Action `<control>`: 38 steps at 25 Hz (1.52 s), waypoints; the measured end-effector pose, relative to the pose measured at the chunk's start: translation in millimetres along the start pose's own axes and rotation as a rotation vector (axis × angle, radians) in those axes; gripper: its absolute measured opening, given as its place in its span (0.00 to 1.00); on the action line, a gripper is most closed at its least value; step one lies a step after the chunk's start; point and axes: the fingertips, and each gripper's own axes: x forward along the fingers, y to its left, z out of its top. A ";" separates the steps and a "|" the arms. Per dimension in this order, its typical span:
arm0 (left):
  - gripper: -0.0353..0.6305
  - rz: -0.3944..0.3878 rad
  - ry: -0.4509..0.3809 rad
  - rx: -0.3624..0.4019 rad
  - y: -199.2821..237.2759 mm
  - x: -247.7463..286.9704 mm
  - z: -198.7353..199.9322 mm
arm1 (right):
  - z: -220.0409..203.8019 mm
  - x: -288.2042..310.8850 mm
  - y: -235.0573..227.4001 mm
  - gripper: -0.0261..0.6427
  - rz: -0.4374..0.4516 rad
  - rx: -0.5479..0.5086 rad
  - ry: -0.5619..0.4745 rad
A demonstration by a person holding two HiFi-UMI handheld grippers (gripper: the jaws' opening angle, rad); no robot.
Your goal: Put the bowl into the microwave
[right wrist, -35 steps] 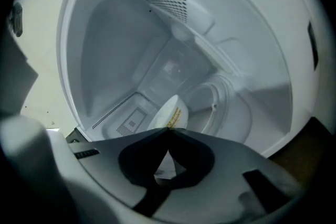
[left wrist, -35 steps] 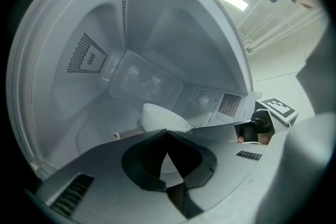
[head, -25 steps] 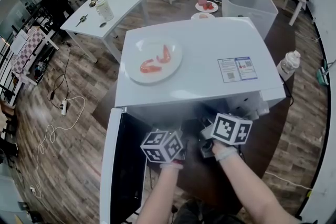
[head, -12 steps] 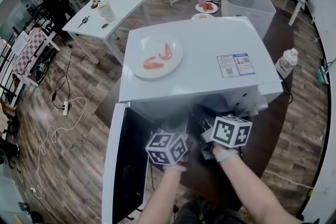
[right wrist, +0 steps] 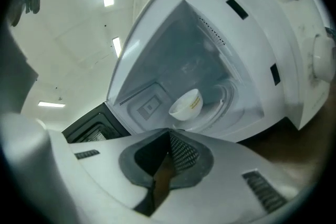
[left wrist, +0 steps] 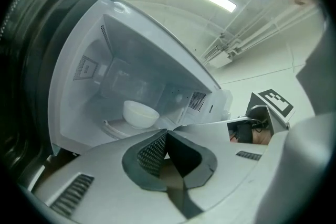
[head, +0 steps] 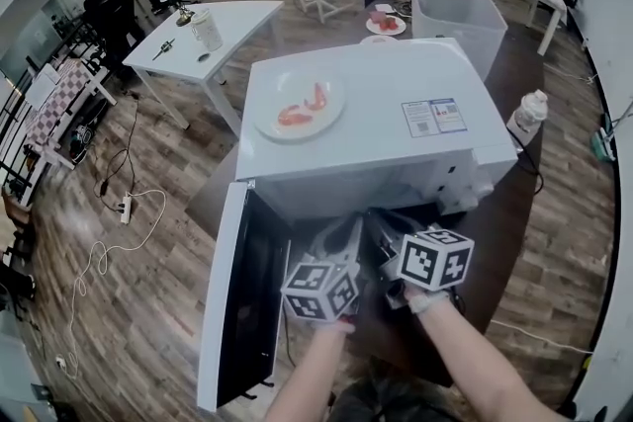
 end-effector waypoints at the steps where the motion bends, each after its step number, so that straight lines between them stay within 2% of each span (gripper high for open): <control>1: 0.07 -0.002 -0.002 0.001 -2.6 -3.6 -0.4 | -1.0 -3.5 2.9 0.04 0.001 -0.011 0.001; 19: 0.07 -0.022 -0.023 0.045 -45.2 -79.9 -1.0 | -32.0 -64.9 63.2 0.04 0.015 -0.105 -0.002; 38: 0.07 -0.056 -0.073 0.064 -100.5 -150.7 3.7 | -50.7 -137.7 121.3 0.04 0.030 -0.170 -0.055</control>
